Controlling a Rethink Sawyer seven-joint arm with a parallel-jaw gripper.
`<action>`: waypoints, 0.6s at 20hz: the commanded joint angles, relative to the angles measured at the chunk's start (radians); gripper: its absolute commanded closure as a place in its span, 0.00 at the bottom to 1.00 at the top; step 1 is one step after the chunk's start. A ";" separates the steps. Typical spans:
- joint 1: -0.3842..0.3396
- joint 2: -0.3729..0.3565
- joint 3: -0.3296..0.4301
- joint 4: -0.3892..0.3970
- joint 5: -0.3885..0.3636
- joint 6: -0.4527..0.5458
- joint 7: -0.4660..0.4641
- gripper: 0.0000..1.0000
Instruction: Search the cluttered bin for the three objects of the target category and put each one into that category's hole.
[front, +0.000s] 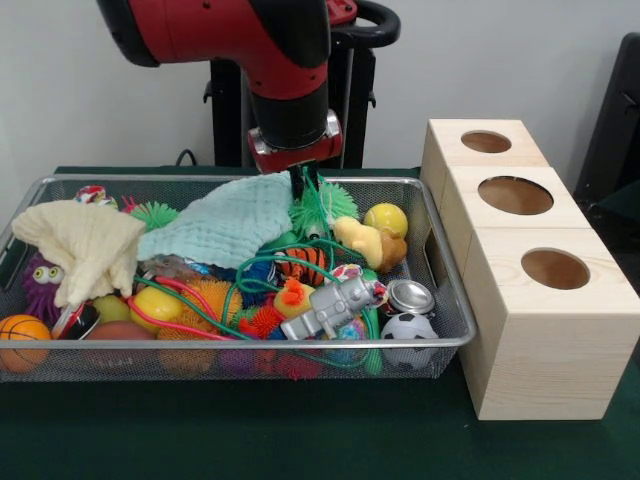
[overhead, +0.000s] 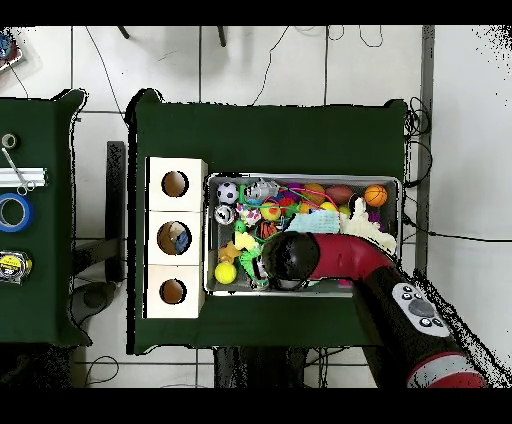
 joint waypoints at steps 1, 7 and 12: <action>-0.057 -0.031 0.186 -0.249 -0.001 0.285 -0.345 1.00; -0.130 -0.051 0.258 -0.186 -0.041 0.249 -0.365 1.00; -0.186 -0.108 0.307 -0.108 -0.052 0.240 -0.371 1.00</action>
